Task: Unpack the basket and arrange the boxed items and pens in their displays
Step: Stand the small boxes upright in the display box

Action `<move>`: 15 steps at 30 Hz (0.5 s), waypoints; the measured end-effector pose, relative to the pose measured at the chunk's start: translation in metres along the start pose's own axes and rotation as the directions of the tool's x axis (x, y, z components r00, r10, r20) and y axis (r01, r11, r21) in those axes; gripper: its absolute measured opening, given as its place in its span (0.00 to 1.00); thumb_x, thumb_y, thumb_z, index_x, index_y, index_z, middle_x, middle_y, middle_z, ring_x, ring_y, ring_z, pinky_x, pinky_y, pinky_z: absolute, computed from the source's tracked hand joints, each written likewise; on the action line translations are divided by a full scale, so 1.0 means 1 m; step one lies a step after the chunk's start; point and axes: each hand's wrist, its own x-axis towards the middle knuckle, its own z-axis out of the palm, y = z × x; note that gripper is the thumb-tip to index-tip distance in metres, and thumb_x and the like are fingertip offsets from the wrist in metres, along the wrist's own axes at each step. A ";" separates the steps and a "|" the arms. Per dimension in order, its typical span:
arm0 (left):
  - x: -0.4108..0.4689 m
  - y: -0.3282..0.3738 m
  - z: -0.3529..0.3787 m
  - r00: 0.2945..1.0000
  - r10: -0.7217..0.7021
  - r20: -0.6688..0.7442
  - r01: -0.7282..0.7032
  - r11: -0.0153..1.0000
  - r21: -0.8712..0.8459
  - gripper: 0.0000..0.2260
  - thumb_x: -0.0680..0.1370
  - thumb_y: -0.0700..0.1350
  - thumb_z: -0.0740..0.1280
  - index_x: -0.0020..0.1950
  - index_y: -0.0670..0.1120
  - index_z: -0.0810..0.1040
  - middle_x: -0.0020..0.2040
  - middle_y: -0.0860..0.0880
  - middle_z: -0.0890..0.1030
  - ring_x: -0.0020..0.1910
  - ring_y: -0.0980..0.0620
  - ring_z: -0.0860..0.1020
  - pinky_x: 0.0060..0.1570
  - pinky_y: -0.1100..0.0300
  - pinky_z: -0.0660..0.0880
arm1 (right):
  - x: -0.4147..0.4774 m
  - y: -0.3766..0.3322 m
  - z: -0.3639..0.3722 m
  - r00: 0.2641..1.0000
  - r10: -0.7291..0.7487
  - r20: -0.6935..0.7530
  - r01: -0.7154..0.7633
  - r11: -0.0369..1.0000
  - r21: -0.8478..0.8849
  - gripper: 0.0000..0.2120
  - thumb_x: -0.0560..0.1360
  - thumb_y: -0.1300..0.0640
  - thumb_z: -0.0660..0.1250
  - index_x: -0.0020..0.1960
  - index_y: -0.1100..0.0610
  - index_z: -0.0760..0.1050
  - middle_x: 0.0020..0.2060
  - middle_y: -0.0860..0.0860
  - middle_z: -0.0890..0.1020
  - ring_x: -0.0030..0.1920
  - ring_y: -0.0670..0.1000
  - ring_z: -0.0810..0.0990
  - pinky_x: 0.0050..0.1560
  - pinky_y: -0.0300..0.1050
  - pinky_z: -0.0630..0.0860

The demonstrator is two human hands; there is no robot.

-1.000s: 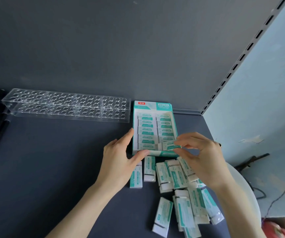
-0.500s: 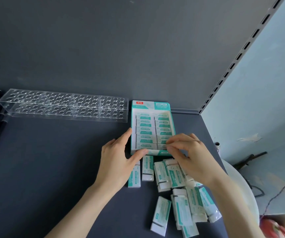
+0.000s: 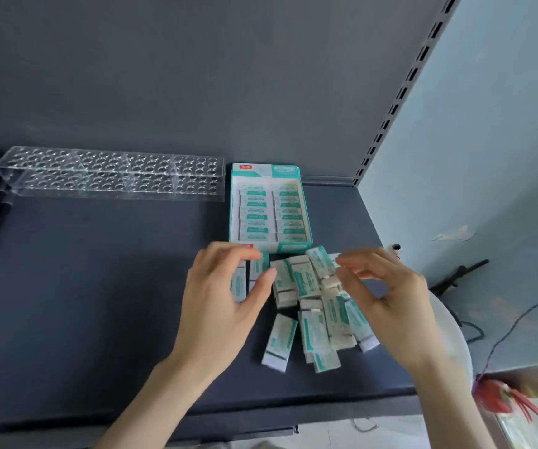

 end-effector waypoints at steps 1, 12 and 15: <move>-0.008 0.000 0.002 1.000 -0.008 0.010 0.008 1.000 -0.025 0.09 0.73 0.49 0.72 0.48 0.46 0.80 0.46 0.55 0.78 0.47 0.53 0.75 0.50 0.52 0.74 | -0.004 0.006 0.001 1.000 0.017 -0.009 -0.017 1.000 -0.003 0.07 0.72 0.63 0.70 0.45 0.52 0.81 0.43 0.42 0.81 0.41 0.45 0.79 0.40 0.29 0.73; -0.064 0.036 0.054 0.973 -0.143 -0.179 0.188 0.944 0.270 0.20 0.73 0.60 0.63 0.50 0.44 0.81 0.44 0.47 0.79 0.44 0.44 0.76 0.44 0.55 0.64 | -0.053 0.039 -0.011 0.989 0.131 0.068 -0.123 0.985 -0.120 0.18 0.73 0.48 0.68 0.57 0.59 0.78 0.52 0.46 0.73 0.56 0.50 0.71 0.55 0.40 0.69; -0.065 0.041 0.058 0.953 -0.214 -0.214 0.269 0.922 0.278 0.18 0.73 0.58 0.66 0.49 0.45 0.82 0.46 0.47 0.78 0.46 0.44 0.75 0.46 0.56 0.62 | -0.053 0.041 -0.012 0.992 0.091 0.091 -0.073 0.980 -0.185 0.18 0.73 0.49 0.70 0.57 0.60 0.79 0.52 0.48 0.74 0.56 0.51 0.70 0.53 0.35 0.63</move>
